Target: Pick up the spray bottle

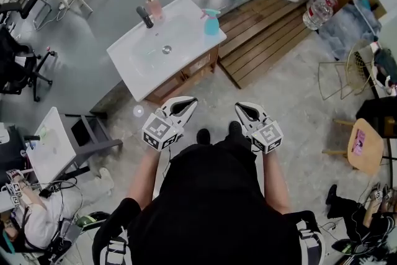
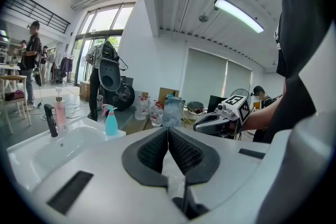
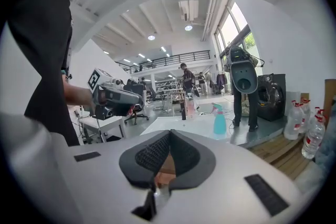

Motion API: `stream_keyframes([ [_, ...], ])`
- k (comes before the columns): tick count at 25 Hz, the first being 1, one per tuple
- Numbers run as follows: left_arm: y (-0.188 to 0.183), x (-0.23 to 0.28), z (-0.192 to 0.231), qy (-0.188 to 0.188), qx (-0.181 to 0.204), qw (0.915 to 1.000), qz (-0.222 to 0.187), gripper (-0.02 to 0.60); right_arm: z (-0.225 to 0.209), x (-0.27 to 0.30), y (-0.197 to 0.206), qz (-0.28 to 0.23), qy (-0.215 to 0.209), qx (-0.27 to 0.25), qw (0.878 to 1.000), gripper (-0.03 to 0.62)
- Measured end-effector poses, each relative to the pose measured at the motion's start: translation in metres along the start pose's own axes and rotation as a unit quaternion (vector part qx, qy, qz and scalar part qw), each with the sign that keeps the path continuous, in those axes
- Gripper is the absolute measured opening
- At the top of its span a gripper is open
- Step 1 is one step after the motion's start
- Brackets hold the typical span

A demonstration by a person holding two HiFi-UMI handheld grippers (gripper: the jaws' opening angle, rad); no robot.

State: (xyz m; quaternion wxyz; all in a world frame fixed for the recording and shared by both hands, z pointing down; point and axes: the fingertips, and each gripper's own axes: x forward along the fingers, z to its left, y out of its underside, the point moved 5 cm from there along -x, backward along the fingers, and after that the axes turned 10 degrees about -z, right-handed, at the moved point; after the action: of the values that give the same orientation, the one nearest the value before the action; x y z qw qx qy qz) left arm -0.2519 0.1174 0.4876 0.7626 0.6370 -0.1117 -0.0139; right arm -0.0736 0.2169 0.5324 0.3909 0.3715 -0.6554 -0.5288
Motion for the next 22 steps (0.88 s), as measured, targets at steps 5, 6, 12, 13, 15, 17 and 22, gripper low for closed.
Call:
stream_keyframes([
  [5, -0.003, 0.013, 0.018, -0.031, -0.001, 0.9995, 0.001, 0.023, -0.028, 0.020, -0.003, 0.004, -0.030, -0.006, 1.000, 0.017],
  [6, -0.004, 0.018, 0.022, -0.039, -0.003, 0.9992, -0.001, 0.023, -0.036, 0.024, -0.003, 0.007, -0.039, -0.010, 0.999, 0.017],
  [12, -0.022, 0.066, 0.040, -0.079, 0.003, 0.9968, -0.013, 0.024, -0.101, 0.044, -0.017, 0.019, -0.087, -0.030, 0.996, 0.017],
  [13, -0.024, 0.075, 0.043, -0.086, 0.003, 0.9962, -0.015, 0.023, -0.113, 0.048, -0.020, 0.020, -0.095, -0.033, 0.995, 0.017],
  [15, -0.027, 0.094, 0.050, -0.098, 0.001, 0.9951, -0.015, 0.023, -0.137, 0.055, -0.025, 0.021, -0.109, -0.040, 0.993, 0.017],
  [17, -0.030, 0.114, 0.056, -0.109, -0.001, 0.9940, -0.013, 0.023, -0.162, 0.060, -0.026, 0.027, -0.121, -0.047, 0.991, 0.017],
  [22, -0.028, 0.159, 0.059, -0.135, -0.008, 0.9908, -0.008, 0.023, -0.213, 0.063, -0.020, 0.043, -0.147, -0.048, 0.987, 0.017],
])
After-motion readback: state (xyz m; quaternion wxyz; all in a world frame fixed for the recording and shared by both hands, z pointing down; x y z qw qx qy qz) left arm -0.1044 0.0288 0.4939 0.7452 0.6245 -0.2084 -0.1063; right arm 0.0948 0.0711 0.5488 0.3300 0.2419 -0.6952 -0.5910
